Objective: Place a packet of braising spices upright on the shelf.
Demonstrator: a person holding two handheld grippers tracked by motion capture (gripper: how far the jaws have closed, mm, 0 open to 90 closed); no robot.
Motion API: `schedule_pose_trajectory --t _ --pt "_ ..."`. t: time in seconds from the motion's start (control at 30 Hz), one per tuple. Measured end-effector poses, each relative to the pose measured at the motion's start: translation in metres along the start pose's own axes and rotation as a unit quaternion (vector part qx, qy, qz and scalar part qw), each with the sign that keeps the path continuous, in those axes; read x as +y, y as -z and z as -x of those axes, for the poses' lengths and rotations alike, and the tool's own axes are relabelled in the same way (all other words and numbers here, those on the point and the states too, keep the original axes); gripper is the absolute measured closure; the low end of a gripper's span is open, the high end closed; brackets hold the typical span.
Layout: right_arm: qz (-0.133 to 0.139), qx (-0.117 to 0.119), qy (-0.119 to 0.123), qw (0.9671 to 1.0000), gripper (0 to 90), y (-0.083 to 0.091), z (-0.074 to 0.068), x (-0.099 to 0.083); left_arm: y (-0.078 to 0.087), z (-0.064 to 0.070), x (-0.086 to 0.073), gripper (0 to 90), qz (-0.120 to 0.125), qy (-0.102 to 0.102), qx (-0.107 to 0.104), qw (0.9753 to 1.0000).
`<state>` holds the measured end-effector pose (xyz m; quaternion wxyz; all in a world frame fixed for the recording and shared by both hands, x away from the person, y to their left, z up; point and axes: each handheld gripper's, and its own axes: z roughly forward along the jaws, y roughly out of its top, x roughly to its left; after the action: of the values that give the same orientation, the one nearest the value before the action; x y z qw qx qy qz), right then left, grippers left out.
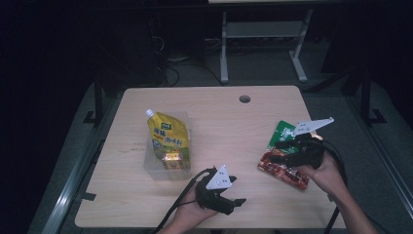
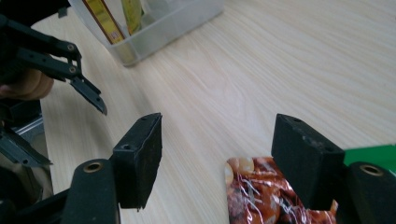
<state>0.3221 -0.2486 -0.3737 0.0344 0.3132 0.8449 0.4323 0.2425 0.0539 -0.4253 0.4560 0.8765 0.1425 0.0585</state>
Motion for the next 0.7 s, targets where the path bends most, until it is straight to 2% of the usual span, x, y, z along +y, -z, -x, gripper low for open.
schedule_pose_trajectory --t 0.27,0.37,0.47,0.6,0.7 --pt "-0.002 -0.008 -0.012 0.9999 32.6 0.003 0.003 -0.012 -0.003 -0.003 0.005 29.2 0.000 0.000 0.006 1.0000" --pt "-0.003 -0.014 -0.024 0.9996 32.6 0.005 0.007 -0.019 -0.006 -0.005 0.009 30.2 0.000 0.005 0.005 1.0000" --pt "-0.003 -0.023 -0.036 0.9991 32.6 0.008 0.011 -0.024 -0.011 -0.008 0.014 32.9 -0.008 0.006 0.000 0.9999" --pt "-0.007 -0.041 -0.047 0.9980 32.3 0.013 0.016 -0.032 -0.018 -0.013 0.020 40.1 -0.007 0.002 -0.002 1.0000" --pt "-0.008 -0.054 -0.062 0.9966 32.2 0.018 0.021 -0.038 -0.027 -0.019 0.026 46.8 -0.008 0.009 -0.008 0.9999"
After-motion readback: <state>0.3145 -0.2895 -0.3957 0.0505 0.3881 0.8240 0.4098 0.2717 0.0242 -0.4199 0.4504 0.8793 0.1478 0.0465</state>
